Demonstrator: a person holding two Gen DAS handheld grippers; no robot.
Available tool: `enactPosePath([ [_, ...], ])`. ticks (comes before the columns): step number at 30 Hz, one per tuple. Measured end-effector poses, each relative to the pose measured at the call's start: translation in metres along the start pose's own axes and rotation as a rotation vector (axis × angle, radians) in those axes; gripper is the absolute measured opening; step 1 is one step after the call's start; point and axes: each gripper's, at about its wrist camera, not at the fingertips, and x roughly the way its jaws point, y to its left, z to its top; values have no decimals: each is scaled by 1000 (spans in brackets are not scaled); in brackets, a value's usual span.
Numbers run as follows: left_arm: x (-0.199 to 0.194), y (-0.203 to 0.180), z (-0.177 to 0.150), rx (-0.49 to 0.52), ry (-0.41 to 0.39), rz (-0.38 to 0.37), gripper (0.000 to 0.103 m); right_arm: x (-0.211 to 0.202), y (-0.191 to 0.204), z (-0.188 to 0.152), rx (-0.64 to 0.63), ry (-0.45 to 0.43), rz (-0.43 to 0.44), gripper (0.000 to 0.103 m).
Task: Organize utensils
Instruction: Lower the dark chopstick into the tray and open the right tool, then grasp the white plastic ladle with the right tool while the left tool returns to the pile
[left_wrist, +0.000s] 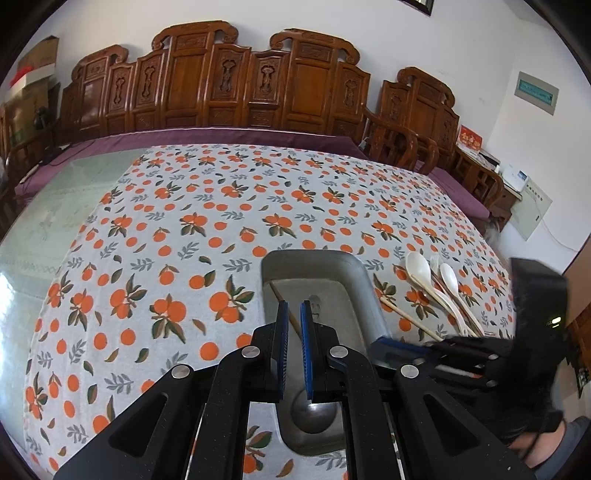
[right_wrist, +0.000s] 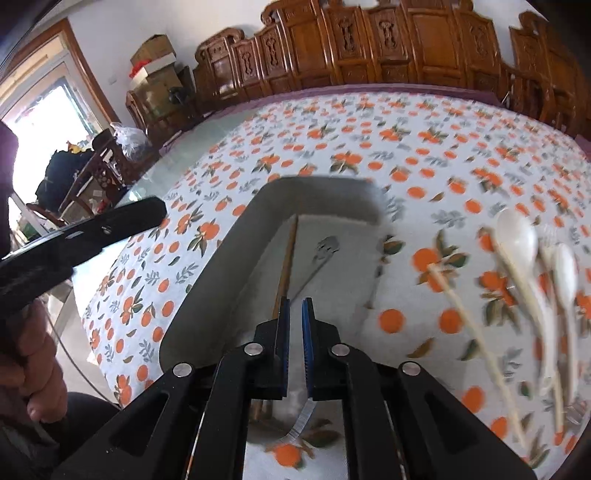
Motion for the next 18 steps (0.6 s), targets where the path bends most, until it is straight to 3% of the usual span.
enactPosePath([
  [7,7,-29,-3,50,4,-27,6,-56,-52,-7,-28,-84,-117,10],
  [16,22,-63,-4,83,13,-53,44,-95,-126,-16,-6,-125,-242,10],
  [18,24,-69,-4,85,13,-50,56,-95,-135,-17,-3,-124,-250,20],
])
